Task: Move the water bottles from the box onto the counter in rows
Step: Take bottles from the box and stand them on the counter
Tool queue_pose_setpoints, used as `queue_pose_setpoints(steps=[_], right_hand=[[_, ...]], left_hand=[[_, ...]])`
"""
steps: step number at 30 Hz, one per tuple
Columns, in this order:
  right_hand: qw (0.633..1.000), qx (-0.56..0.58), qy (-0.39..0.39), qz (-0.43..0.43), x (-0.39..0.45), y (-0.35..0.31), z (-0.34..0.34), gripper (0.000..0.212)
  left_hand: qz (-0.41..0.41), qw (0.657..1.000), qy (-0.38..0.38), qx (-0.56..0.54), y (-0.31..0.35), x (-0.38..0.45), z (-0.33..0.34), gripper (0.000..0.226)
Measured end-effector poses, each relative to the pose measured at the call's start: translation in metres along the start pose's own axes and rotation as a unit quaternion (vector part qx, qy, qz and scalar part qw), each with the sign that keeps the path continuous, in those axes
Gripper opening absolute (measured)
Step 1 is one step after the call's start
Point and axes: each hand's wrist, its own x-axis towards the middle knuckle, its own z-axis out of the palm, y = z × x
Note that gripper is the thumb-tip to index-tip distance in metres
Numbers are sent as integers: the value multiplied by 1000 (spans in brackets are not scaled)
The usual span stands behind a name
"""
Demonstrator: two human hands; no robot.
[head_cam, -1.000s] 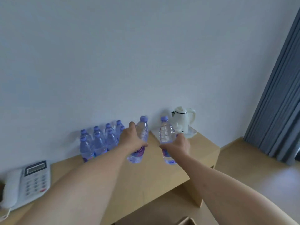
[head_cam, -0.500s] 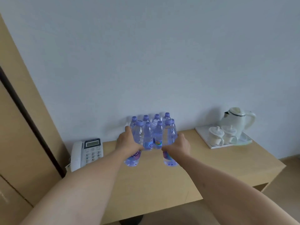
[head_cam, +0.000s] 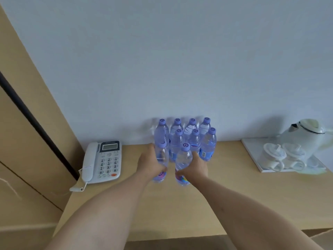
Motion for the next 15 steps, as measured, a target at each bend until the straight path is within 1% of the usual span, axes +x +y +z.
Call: queue_pose_setpoints(steps=[6,8,11,15], right_hand=[[999,33,-40,-13,32,15,22,66],[998,43,-44,-8,40,16,28,68],[997,60,-40,-11,49,14,37,63],[998,59,-35,-9,57,11,42,68]], left_hand=[[0,1000,16,-5,-6,18,28,59],[-10,1000,12,-16,-10,23,34,63],[-24,999,16,-41,-13,32,39,71],[-29,997,33,-60,-15,41,45,64]])
